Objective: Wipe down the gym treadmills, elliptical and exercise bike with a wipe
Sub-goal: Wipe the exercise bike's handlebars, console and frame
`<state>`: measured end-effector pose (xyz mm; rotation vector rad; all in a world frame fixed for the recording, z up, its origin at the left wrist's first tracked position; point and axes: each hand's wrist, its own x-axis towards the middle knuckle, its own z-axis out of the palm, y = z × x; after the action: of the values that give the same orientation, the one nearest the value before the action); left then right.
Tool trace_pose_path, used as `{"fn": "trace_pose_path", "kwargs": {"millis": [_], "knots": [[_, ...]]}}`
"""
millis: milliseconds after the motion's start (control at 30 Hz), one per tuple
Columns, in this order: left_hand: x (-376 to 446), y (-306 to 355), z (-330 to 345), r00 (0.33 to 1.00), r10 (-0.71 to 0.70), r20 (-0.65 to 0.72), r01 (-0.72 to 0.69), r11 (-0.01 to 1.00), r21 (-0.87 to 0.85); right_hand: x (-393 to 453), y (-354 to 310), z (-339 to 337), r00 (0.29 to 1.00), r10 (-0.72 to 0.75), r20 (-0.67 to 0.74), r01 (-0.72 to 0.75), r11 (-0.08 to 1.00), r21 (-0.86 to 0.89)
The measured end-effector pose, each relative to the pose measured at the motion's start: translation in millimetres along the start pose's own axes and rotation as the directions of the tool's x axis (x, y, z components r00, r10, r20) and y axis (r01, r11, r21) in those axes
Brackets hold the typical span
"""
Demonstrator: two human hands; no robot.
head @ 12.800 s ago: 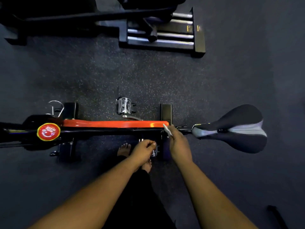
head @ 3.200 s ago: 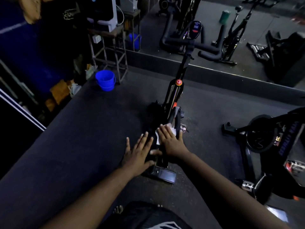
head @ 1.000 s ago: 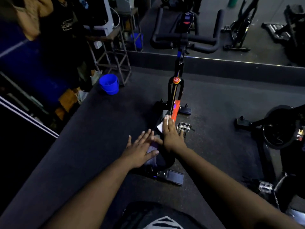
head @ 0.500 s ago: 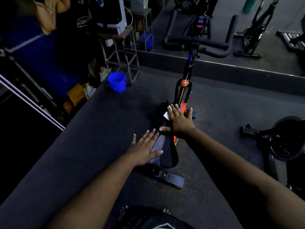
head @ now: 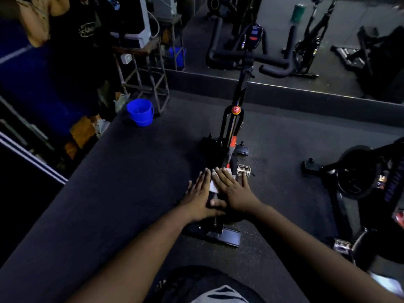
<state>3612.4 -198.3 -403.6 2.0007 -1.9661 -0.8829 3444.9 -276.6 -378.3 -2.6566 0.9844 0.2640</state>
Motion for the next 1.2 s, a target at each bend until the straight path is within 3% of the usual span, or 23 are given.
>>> {"fn": "trace_pose_path", "kwargs": {"millis": [100, 233, 367, 433, 700, 867, 933, 1200], "knots": [[-6.3, -5.1, -2.2, 0.992, 0.105, 0.066, -0.112, 0.987, 0.113, -36.7, -17.5, 18.4, 1.000, 0.022, -0.017, -0.022, 0.999, 0.042], [-4.6, -10.4, -5.4, 0.980, 0.154, 0.122, -0.167, 0.981, 0.101, -43.6, -28.9, 21.3, 0.981, 0.195, -0.017, -0.196, 0.980, -0.027], [-2.3, -9.1, -12.1, 0.969, 0.177, 0.173, -0.203, 0.968, 0.147, 1.3, -30.5, -7.7, 0.904, 0.426, 0.026, -0.419, 0.876, 0.236], [-2.9, -8.0, -15.1, 0.965, 0.182, 0.187, -0.211, 0.966, 0.148, 8.0, -37.1, -10.7, 0.880, 0.472, 0.047, -0.466, 0.842, 0.272], [1.8, -12.5, -14.7, 0.961, 0.212, 0.178, -0.245, 0.951, 0.191, -76.3, -81.7, 43.8, 0.878, 0.475, -0.051, -0.459, 0.868, 0.188], [0.4, -14.4, -12.0, 0.964, 0.218, 0.150, -0.247, 0.944, 0.218, -30.5, -46.1, 24.9, 0.811, 0.583, -0.056, -0.491, 0.729, 0.477], [0.6, -11.3, -12.4, 0.964, 0.214, 0.157, -0.246, 0.942, 0.226, -23.8, -33.2, 19.5, 0.820, 0.571, -0.048, -0.465, 0.713, 0.525], [2.5, -13.6, -13.5, 0.959, 0.201, 0.199, -0.239, 0.952, 0.193, -79.5, -77.4, 65.0, 0.831, 0.539, -0.137, -0.492, 0.828, 0.268]]}}
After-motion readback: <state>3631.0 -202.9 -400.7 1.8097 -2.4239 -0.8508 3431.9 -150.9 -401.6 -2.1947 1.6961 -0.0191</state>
